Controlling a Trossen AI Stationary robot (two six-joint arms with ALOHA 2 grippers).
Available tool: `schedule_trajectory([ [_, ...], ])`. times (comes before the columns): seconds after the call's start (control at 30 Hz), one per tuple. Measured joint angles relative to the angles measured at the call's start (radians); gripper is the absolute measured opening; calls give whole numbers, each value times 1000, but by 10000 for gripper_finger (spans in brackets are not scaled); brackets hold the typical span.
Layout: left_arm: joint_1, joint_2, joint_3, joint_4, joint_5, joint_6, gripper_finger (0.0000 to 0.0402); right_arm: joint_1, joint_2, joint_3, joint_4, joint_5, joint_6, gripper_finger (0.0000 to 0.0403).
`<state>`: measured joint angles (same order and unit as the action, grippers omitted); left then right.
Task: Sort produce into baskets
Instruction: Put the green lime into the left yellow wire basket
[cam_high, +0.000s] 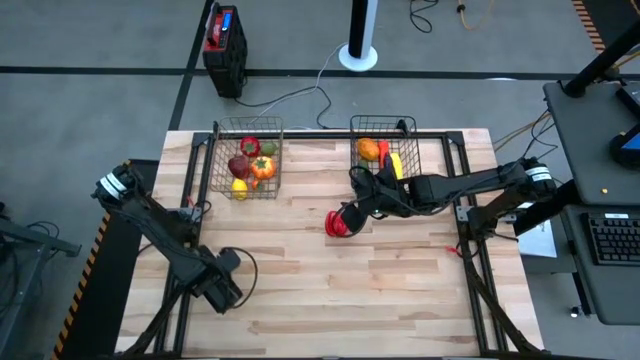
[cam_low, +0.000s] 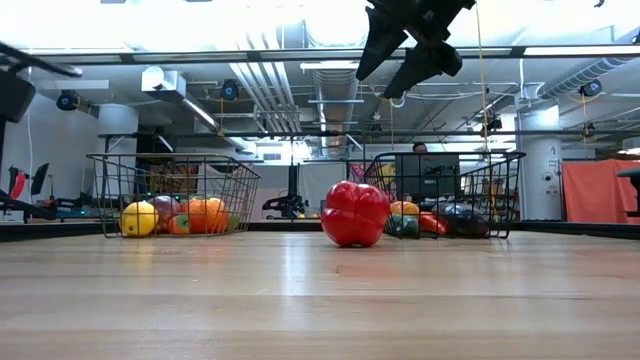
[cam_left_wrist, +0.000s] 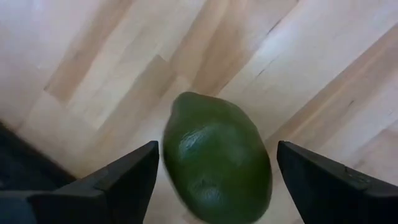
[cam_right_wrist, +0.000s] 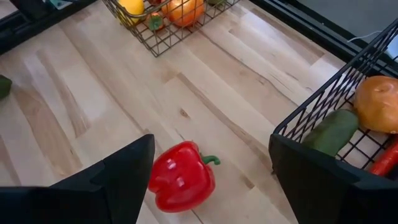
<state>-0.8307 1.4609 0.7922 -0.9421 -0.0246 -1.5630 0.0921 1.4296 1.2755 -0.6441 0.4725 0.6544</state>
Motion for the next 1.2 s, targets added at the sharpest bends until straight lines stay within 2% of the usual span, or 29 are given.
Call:
schedule_trajectory([
  [0.17,0,0,-37,52,0,0,287,0,0,0,0,0,7,308],
  [0.43,0,0,-37,51,1,0,216,0,0,0,0,1,7,306],
  [0.57,0,0,-12,50,-20,13,207,2,0,0,0,1,7,304],
  [0.7,-1,0,49,48,-127,87,205,12,0,0,0,3,-1,306],
  [0.83,1,-3,136,49,-266,229,203,48,0,-8,7,29,-3,302],
  [1.07,22,-25,269,44,-549,536,202,158,0,-54,111,106,-4,299],
  [1.2,59,-51,313,26,-649,711,202,208,0,-71,164,138,-5,302],
])
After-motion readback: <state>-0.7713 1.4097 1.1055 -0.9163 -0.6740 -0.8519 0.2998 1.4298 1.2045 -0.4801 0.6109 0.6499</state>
